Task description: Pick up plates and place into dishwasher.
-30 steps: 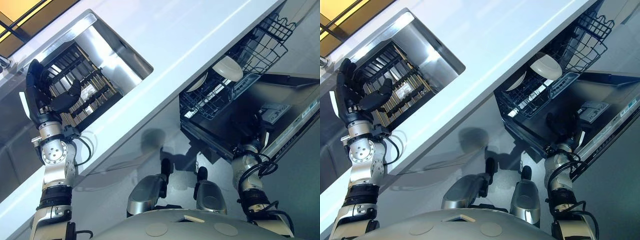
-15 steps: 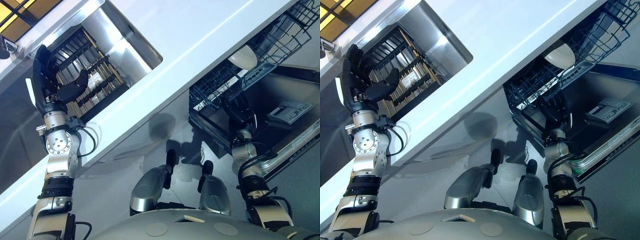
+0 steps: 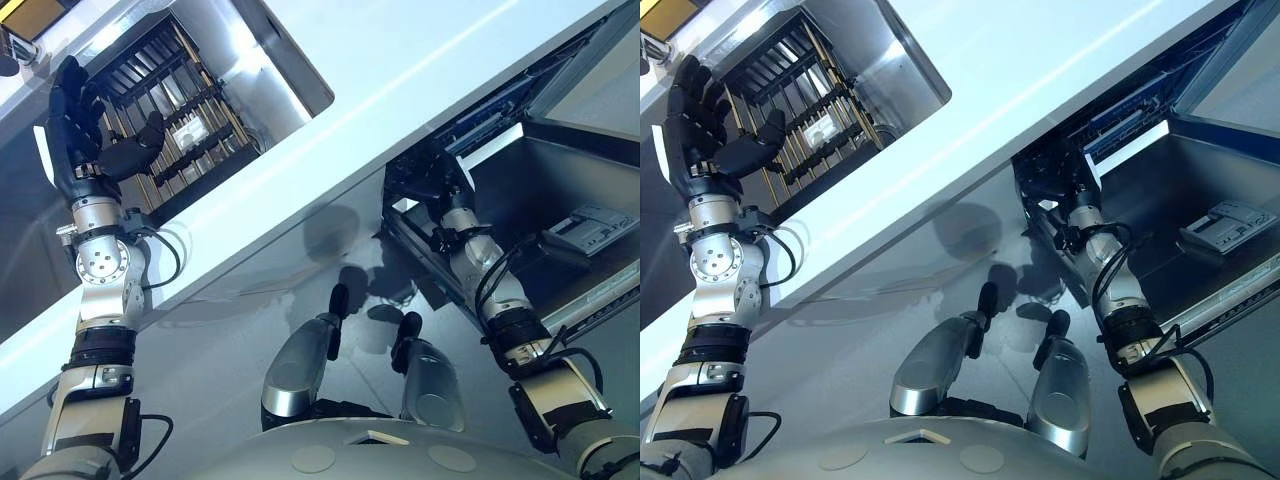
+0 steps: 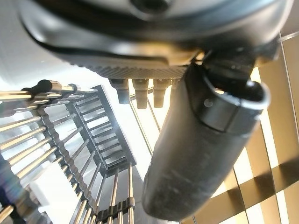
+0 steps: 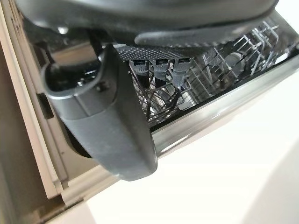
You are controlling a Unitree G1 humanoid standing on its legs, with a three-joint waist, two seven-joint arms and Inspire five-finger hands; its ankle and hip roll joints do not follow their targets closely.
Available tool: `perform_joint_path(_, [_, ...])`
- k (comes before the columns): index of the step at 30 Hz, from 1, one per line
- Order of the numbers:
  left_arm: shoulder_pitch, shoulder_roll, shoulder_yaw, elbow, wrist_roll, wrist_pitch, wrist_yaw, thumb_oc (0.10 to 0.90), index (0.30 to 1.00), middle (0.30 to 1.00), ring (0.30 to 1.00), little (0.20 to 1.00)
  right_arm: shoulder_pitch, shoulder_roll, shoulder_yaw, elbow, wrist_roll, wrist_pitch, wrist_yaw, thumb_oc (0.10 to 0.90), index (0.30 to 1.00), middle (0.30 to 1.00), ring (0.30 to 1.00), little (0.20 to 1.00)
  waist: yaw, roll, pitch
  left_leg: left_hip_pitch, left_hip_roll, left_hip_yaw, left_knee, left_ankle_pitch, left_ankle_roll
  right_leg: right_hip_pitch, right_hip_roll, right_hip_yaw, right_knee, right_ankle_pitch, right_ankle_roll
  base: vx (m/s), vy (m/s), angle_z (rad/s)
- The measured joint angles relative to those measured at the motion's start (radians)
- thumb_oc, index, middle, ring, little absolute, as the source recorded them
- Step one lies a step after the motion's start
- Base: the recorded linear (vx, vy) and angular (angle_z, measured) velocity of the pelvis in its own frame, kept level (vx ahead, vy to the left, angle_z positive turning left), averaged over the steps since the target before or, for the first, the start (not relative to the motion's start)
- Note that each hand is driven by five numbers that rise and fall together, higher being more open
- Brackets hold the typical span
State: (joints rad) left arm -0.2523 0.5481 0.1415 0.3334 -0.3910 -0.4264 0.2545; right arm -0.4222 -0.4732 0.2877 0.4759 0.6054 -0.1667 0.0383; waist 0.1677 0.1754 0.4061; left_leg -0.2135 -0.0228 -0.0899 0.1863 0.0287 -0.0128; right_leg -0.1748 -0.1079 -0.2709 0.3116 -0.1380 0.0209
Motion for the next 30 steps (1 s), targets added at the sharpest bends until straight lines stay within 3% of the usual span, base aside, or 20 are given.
perform_joint_path(8, [-0.024,0.051,-0.017,-0.005,-0.001,0.011,-0.006,0.8,0.9,0.9,0.9,0.9,-0.013,-0.003,-0.006,0.126,0.037,-0.017,0.036,0.8,0.9,0.9,0.9,0.9,0.002,-0.035,0.023,0.039,0.008,-0.023,0.0,-0.006,-0.009,0.056,0.008,-0.037,-0.016,0.001,-0.002,-0.03,-0.081,0.11])
perform_joint_path(11, [-0.004,0.071,0.005,-0.014,-0.001,0.012,-0.006,0.8,0.9,0.9,0.9,0.9,0.052,0.051,-0.085,0.125,0.033,-0.058,0.049,0.8,0.9,0.9,0.9,0.9,0.002,-0.059,0.022,0.045,0.004,-0.018,0.0,-0.009,-0.01,0.064,0.006,-0.028,-0.03,0.003,-0.004,-0.06,-0.002,-0.03])
perform_joint_path(15, [0.082,0.094,0.108,-0.036,-0.001,0.012,-0.003,0.8,0.9,0.9,0.9,0.9,0.202,0.11,-0.153,0.093,-0.012,-0.115,0.1,0.8,0.9,0.9,0.9,0.9,-0.01,-0.092,0.019,0.046,0.004,0.01,-0.001,-0.017,0.0,0.065,0.013,0.014,-0.061,0.014,-0.005,-0.06,-0.013,-0.15])
perform_joint_path(20, [0.173,0.093,0.181,-0.046,-0.002,0.013,-0.002,0.8,0.9,0.9,0.9,0.9,0.338,0.113,-0.274,0.088,-0.051,-0.126,0.078,0.8,0.9,0.9,0.9,0.9,-0.037,-0.099,0.018,0.043,0.006,0.035,-0.004,-0.022,0.009,0.076,0.022,0.045,-0.122,0.052,0.008,-0.07,-0.048,-0.17])
perform_joint_path(26, [0.23,0.092,0.231,-0.04,-0.002,0.01,-0.033,0.8,0.9,0.9,0.9,0.9,0.387,0.099,-0.459,0.049,-0.047,-0.169,0.041,0.8,0.9,0.9,0.9,0.9,-0.08,-0.106,0.008,0.045,0.015,0.066,-0.024,-0.017,0.013,0.076,0.033,0.075,-0.163,0.081,0.009,-0.05,-0.067,-0.14])
perform_joint_path(30, [0.239,0.1,0.237,-0.019,-0.001,0.013,-0.053,0.8,0.9,0.9,0.9,0.9,0.383,0.087,-0.492,0.054,-0.035,-0.171,0.012,0.8,0.9,0.9,0.9,0.9,-0.085,-0.123,-0.021,0.067,0.02,0.077,-0.048,-0.009,0.011,0.079,0.035,0.091,-0.167,0.082,0.007,0.01,-0.076,-0.07])
